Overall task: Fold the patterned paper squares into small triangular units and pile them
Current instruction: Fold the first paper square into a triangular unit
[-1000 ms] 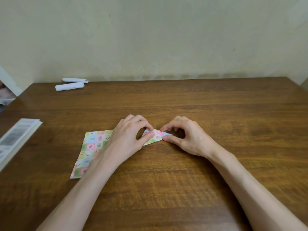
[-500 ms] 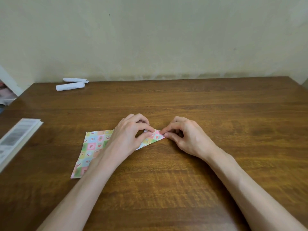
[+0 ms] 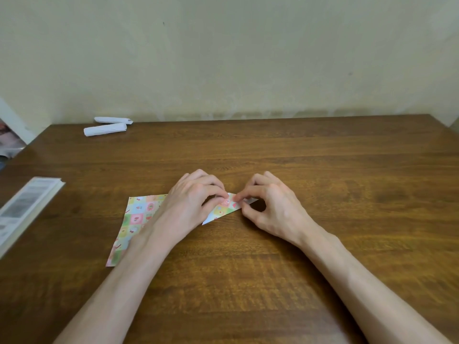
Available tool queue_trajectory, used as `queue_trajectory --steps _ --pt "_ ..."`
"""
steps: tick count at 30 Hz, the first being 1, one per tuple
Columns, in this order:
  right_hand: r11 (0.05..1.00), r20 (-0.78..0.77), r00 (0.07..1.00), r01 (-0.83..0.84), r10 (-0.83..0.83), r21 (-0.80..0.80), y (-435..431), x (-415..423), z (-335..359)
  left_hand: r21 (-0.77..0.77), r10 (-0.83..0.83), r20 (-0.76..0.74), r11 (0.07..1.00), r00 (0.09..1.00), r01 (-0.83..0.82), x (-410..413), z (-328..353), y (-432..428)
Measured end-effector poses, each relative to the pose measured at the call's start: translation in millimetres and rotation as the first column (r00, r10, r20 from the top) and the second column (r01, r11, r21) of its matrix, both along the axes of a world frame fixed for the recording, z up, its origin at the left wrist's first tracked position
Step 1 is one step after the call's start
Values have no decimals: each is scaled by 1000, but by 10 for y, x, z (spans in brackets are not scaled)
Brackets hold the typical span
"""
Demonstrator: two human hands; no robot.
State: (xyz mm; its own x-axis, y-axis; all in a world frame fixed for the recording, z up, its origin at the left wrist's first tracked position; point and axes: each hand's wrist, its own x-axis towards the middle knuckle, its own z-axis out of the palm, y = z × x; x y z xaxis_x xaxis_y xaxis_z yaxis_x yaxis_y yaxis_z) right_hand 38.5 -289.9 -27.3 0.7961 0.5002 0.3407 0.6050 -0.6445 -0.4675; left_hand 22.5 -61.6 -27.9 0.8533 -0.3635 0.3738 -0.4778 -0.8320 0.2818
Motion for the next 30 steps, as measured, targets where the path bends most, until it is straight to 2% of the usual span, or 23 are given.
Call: queue_trajectory --steps 9,19,30 --pt "997 -146 989 30 -20 67 70 -15 -4 -21 -16 -110 1000 994 13 -10 77 90" --pt "996 -119 989 91 -88 13 178 -34 -29 -46 -76 -359 997 930 64 -5 167 223" --pt "988 -96 984 141 -147 -63 263 -80 -53 -31 -88 -466 996 881 84 -36 257 273"
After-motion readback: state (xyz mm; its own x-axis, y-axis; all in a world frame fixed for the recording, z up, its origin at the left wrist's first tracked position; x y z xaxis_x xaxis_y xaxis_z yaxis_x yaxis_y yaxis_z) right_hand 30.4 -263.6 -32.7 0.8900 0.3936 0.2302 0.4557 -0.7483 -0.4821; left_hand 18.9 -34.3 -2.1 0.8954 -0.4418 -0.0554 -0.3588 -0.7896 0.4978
